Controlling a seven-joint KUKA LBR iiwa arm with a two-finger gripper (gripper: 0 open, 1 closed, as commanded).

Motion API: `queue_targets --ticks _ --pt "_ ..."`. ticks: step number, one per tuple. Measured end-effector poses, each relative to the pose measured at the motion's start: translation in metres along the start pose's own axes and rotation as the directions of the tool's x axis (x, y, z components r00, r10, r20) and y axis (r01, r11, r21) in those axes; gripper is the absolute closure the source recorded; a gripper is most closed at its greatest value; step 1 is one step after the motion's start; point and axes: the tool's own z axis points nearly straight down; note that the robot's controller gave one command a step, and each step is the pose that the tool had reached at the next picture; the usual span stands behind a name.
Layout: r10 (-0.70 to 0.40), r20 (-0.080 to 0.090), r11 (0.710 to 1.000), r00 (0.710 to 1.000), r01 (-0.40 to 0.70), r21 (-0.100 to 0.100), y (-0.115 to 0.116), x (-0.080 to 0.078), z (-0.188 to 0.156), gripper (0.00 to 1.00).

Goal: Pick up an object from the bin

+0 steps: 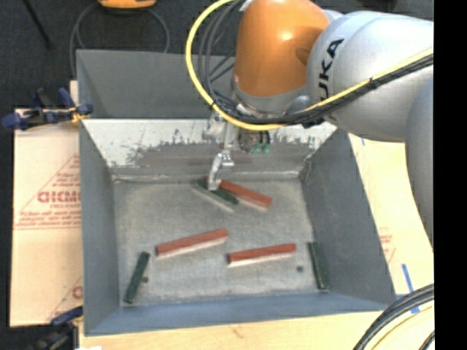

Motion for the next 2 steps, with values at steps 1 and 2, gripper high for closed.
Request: queue_targets --ticks 1,2 --pt "0.061 0.002 0.998 0.998 -0.061 0.000 -0.034 0.015 0.086 0.00" --pt "-0.174 -0.004 0.985 0.985 0.174 0.002 -0.030 0.037 0.101 0.00"
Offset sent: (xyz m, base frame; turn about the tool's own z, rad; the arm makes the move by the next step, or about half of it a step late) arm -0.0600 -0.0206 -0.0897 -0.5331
